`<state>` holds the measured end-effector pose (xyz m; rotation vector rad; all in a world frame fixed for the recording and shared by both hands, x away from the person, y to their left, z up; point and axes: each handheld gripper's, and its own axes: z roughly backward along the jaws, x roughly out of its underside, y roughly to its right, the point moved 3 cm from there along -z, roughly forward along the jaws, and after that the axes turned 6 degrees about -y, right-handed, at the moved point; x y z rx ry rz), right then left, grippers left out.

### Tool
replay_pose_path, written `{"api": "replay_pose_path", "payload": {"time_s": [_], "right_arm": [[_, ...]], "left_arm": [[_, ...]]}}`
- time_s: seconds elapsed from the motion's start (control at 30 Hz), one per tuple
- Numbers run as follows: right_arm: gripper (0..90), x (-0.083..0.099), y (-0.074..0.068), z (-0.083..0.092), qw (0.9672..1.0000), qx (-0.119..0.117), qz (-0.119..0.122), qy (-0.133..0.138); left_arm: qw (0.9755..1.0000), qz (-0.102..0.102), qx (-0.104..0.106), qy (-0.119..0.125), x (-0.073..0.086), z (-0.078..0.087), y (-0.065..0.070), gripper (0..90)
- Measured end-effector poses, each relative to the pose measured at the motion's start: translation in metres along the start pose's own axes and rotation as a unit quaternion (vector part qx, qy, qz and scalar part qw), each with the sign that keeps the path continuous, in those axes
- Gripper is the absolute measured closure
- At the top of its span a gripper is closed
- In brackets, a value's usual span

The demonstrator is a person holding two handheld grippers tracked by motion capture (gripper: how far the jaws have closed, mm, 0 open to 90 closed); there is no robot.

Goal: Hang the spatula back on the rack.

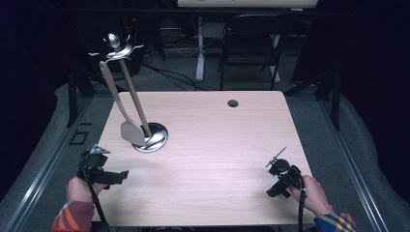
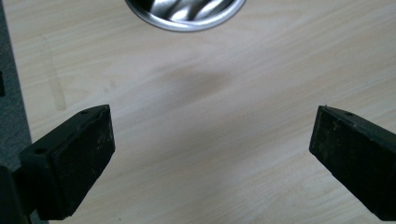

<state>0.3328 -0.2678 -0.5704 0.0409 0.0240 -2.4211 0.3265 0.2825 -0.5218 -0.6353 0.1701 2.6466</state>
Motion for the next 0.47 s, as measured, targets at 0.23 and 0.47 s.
{"api": "replay_pose_path", "payload": {"time_s": [0.23,0.47], "right_arm": [[16.0,0.001,0.000,-0.002,0.9999,0.002,-0.006,0.008],[15.9,0.001,0.000,-0.001,0.9999,0.001,-0.009,0.013]], "left_arm": [[0.9995,-0.015,0.010,-0.028,0.004,-0.019,0.002,0.0],[0.9982,-0.034,0.016,-0.047,0.004,-0.026,0.004,0.3]]}}
